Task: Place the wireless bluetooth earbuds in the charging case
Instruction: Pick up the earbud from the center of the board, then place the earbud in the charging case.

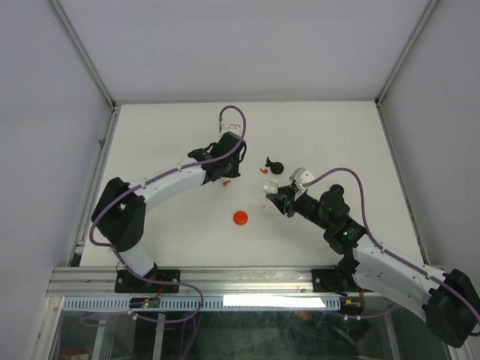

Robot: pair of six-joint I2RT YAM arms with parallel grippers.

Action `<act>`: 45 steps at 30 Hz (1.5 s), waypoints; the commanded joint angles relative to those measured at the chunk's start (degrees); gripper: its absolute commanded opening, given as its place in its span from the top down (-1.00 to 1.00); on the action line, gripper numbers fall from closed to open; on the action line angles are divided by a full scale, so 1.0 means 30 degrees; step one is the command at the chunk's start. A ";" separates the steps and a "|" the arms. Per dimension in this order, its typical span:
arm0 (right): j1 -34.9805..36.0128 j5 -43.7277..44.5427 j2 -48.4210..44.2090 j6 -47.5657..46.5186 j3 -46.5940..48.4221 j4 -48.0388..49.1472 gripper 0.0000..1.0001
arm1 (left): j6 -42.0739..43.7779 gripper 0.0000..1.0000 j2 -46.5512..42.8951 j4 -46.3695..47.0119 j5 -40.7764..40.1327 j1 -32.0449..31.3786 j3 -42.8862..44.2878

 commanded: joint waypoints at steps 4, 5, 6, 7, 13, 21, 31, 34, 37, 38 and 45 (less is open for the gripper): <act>-0.0003 -0.0819 0.0917 -0.0548 0.0060 0.4033 1.00 | 0.3374 0.88 -0.4626 0.1897 -0.1902 -0.1205 -0.0832; -0.0003 -0.0867 0.1044 -0.0563 0.0111 0.4227 1.00 | 0.3861 0.88 -0.5166 0.2436 -0.1905 -0.1329 -0.1089; -0.0003 -0.0924 0.1122 -0.0565 0.0147 0.4365 1.00 | 0.4320 0.89 -0.5673 0.2907 -0.1883 -0.1454 -0.1396; 0.0005 -0.0924 0.1220 -0.0565 0.0202 0.4514 1.00 | 0.4902 0.89 -0.6407 0.3435 -0.1749 -0.1569 -0.1720; -0.0003 -0.0997 0.1790 -0.0079 0.0365 0.5554 1.00 | 0.8772 0.92 -0.9669 0.7086 0.0590 -0.2130 -0.4293; -0.0003 -0.2060 0.2444 0.0950 0.0660 0.7049 1.00 | 1.2680 0.90 -1.2839 1.1407 0.5353 -0.2311 -0.7161; -0.0003 -0.3425 0.2713 0.1005 0.1392 0.7979 1.00 | 1.6925 0.89 -1.4944 1.5759 0.9770 -0.2538 -1.0131; 0.0005 -0.3858 0.2769 0.1215 0.1689 0.8002 1.00 | 1.8352 0.91 -1.5060 1.5979 1.0722 -0.2624 -1.0509; -0.0003 -0.4159 0.2762 0.1484 0.1831 0.8135 1.00 | 1.9062 0.93 -1.5066 1.6114 1.1321 -0.2733 -1.0645; -0.0003 -0.4232 0.2765 0.1533 0.1867 0.8215 1.00 | 1.9269 0.94 -1.5062 1.6178 1.1481 -0.2783 -1.0702; -0.0003 -0.4502 0.2947 0.1658 0.1836 0.8565 1.00 | 2.0229 0.96 -1.4924 1.6996 1.1366 -0.3274 -1.1094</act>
